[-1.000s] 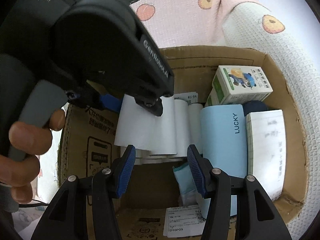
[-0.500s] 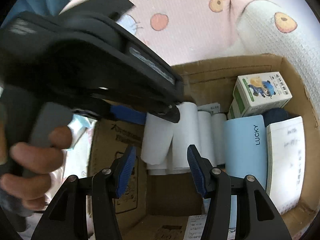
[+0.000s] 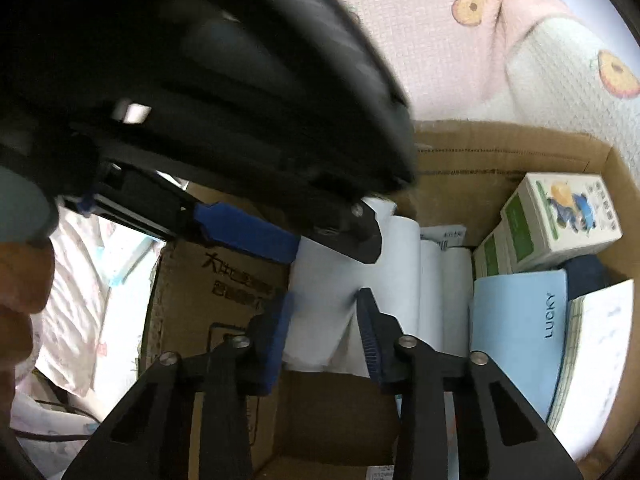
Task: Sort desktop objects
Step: 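Lower the tube into the box beside the standing tubes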
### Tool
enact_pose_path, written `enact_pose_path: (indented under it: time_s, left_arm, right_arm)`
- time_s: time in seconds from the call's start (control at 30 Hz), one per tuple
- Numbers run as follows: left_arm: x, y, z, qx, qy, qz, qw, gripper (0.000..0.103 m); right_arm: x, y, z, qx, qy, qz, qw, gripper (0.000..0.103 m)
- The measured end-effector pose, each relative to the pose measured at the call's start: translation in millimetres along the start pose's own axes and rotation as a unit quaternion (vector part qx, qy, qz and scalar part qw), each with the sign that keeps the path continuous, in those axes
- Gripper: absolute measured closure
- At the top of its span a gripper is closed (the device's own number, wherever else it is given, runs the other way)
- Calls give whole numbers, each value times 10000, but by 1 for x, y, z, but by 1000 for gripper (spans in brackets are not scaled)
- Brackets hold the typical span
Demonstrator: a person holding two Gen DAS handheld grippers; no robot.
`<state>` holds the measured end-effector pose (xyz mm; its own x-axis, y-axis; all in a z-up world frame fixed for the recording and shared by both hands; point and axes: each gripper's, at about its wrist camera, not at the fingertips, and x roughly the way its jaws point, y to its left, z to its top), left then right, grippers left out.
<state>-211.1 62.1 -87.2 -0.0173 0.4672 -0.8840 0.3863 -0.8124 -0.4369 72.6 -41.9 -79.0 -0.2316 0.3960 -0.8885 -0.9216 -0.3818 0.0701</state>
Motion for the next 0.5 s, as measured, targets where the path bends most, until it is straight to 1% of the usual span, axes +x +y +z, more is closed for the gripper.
enact_pose_path:
  time_s: [0.07,0.13,0.3,0.33,0.37,0.4,0.43,0.5]
  left_arm:
    - [-2,2,0,66,64,-77,9999,55]
    - [-3,5,-1,79,78,-6,9999,55]
    - [-11,16,-4,123,3,-83,9999,56]
    - [-12,18,-4,131,-16,-125,9998,58]
    - [-14,21,-5,155,-47,-149,9998,65]
    - [-17,22,-5,266,-112,-197,9994,71]
    - [-18,23,-4,359,-153,-207,9990,79]
    - [-21,23,-3,620,-269,-267,9974,80]
  right_arm:
    - [-6,-6,-4,115,-39,103,9999,80]
    - [-10,-9,-8,173,-65,176,9997,83]
    - [-20,-8,-17,70,-23,59,10000,83]
    - [-22,-7,-19,28,-11,26,10000,83]
    - [-24,-6,-21,-28,0,-12,10000,83]
    - [-26,-5,-23,-72,9,-48,10000,83]
    - [-28,-4,-25,-100,16,-79,9999,83]
    - [-33,-5,-29,-57,16,-127,9999,83]
